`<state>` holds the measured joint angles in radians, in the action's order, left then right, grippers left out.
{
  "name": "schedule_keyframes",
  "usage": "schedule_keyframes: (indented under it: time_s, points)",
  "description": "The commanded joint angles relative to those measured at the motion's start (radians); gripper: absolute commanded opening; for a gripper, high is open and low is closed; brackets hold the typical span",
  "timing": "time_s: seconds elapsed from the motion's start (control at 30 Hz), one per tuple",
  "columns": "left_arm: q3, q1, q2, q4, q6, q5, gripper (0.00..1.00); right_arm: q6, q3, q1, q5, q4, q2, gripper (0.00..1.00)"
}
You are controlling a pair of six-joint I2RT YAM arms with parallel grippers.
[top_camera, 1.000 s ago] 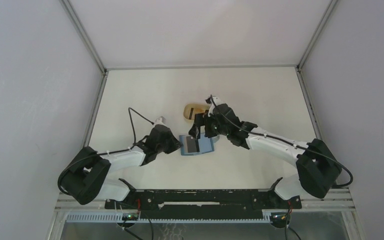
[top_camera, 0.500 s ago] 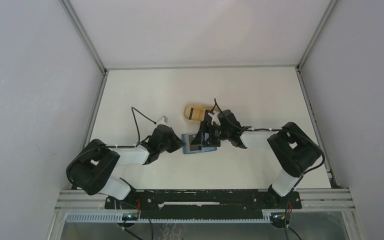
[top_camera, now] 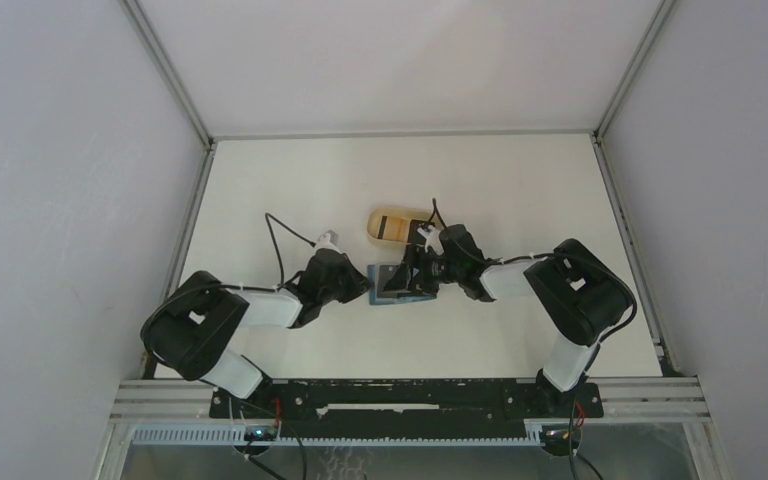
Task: Take the credit cards out of the card holder
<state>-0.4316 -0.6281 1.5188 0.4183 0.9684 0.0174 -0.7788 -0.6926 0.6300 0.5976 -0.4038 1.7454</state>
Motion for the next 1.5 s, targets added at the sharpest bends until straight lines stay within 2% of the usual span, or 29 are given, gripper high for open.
schedule_keyframes:
  time_s: [0.0, 0.1, 0.3, 0.63, 0.77, 1.07, 1.47]
  points:
    - [0.036, -0.006, 0.059, -0.127, -0.031, 0.015, 0.0, -0.072, 0.038, -0.011, 0.096, -0.219, 0.003, 0.68]
    - [0.037, -0.007, 0.069, -0.117, -0.031, 0.008, 0.0, -0.091, 0.053, -0.013, 0.096, -0.295, -0.001, 0.61]
    - [0.037, -0.006, 0.076, -0.112, -0.033, 0.003, 0.0, -0.128, 0.064, -0.016, 0.053, -0.385, 0.018, 0.61]
    - [0.036, -0.007, 0.079, -0.109, -0.038, -0.008, 0.0, -0.129, 0.059, -0.021, 0.005, -0.406, 0.097, 0.74]
    - [0.034, -0.007, 0.08, -0.109, -0.042, -0.01, 0.0, -0.126, 0.059, -0.021, -0.002, -0.431, 0.112, 0.75]
    - [0.038, -0.008, 0.077, -0.112, -0.045, -0.01, 0.0, -0.108, 0.065, -0.047, 0.019, -0.425, 0.07, 0.54]
    - [0.047, -0.008, 0.071, -0.112, -0.043, -0.01, 0.0, -0.083, 0.11, -0.097, 0.04, -0.409, 0.037, 0.44]
